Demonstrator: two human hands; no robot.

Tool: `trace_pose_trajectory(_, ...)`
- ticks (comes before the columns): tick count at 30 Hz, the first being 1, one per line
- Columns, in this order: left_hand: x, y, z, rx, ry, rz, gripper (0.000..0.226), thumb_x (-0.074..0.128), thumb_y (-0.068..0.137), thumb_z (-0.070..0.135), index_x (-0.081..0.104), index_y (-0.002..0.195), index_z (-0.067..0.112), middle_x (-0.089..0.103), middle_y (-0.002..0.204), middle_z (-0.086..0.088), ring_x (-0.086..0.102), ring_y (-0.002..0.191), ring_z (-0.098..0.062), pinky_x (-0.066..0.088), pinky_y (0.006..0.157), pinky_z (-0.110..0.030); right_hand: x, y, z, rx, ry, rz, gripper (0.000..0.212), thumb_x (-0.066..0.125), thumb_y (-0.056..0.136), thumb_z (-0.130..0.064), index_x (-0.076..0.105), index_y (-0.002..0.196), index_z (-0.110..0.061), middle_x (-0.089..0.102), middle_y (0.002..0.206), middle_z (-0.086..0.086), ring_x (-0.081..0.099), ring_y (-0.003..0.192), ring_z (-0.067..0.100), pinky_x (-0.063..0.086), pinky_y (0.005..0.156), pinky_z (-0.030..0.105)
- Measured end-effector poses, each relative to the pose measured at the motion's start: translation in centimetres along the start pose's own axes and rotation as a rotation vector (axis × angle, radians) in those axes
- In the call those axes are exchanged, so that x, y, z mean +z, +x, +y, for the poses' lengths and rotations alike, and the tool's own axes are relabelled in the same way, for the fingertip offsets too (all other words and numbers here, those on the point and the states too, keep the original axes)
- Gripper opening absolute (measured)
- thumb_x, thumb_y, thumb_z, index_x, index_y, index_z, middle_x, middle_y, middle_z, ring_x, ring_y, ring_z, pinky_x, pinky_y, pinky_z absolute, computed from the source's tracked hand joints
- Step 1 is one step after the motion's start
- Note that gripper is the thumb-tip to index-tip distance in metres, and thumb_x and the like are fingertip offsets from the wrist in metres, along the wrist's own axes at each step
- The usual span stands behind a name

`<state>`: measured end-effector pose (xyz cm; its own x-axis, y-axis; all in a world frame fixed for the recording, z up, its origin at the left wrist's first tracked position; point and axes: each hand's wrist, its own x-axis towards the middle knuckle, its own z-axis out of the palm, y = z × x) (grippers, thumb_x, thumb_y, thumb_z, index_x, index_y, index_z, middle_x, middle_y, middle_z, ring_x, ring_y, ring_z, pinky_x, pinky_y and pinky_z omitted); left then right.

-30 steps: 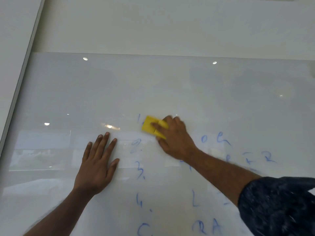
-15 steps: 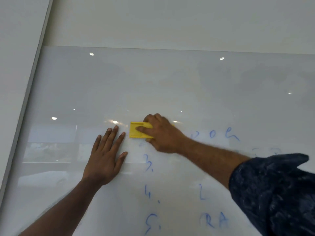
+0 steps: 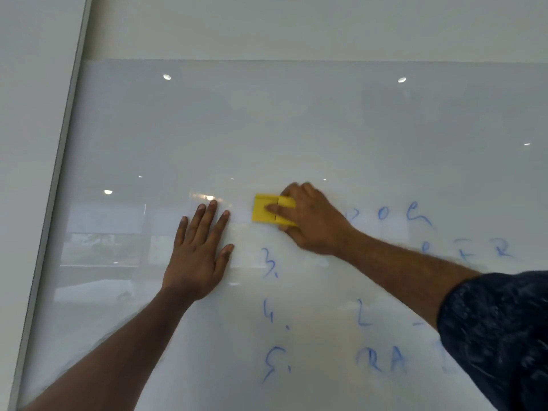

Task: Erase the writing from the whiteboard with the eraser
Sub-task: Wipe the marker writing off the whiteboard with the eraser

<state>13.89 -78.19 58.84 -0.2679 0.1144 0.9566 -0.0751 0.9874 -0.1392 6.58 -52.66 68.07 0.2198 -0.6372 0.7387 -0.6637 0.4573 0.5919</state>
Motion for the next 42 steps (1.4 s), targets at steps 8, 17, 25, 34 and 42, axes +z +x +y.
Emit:
trace_pose_trajectory(8,-1.0,-0.7,0.5,-0.012,-0.021,-0.044,0.065,0.03,0.098,0.046,0.019,0.157,0.023,0.009,0.168,-0.003,0.006,0.155,-0.022,0.01,0.124,-0.048,3.2,-5.9,-6.2,-0.13,0.057,-0.126,0.043,0.062,0.084,-0.033,0.055,0.125,-0.022,0.056,0.114,0.016,0.051,0.092,0.034,0.048,0.079,0.04)
trace_pose_trajectory(17,-1.8,-0.8,1.4,-0.047,-0.083,-0.053,0.067,0.028,0.096,0.05,0.026,0.156,0.021,0.012,0.167,-0.003,0.008,0.154,-0.021,0.011,0.124,-0.048,1.3,-2.6,-2.8,0.285,0.069,0.115,0.045,0.066,0.081,-0.025,0.06,0.125,-0.021,0.053,0.115,0.02,0.049,0.095,0.039,0.047,0.084,0.046)
trace_pose_trajectory(25,-3.9,0.4,1.8,-0.066,-0.067,-0.074,0.072,0.023,0.095,0.059,0.039,0.151,0.018,0.029,0.162,-0.012,0.029,0.149,-0.032,0.028,0.117,-0.051,-1.7,-3.2,2.2,0.209,-0.063,0.047,0.044,0.067,0.082,-0.025,0.06,0.126,-0.021,0.055,0.114,0.019,0.051,0.094,0.038,0.047,0.082,0.044)
trace_pose_trajectory(34,-3.6,2.3,5.6,0.001,-0.073,-0.108,0.075,0.018,0.095,0.062,0.043,0.149,0.016,0.032,0.16,-0.015,0.032,0.147,-0.035,0.031,0.115,-0.054,-2.4,-9.6,2.5,0.049,-0.053,-0.085,0.044,0.065,0.083,-0.031,0.06,0.126,-0.023,0.059,0.112,0.016,0.054,0.089,0.035,0.046,0.078,0.04)
trace_pose_trajectory(42,-0.9,2.1,7.9,-0.011,-0.043,-0.122,0.066,0.031,0.095,0.055,0.034,0.153,0.025,0.019,0.166,-0.005,0.016,0.153,-0.027,0.015,0.122,-0.054,-2.3,-12.5,3.7,0.408,-0.05,0.124,0.048,0.064,0.082,-0.033,0.056,0.128,-0.026,0.051,0.104,0.015,0.047,0.085,0.034,0.047,0.077,0.043)
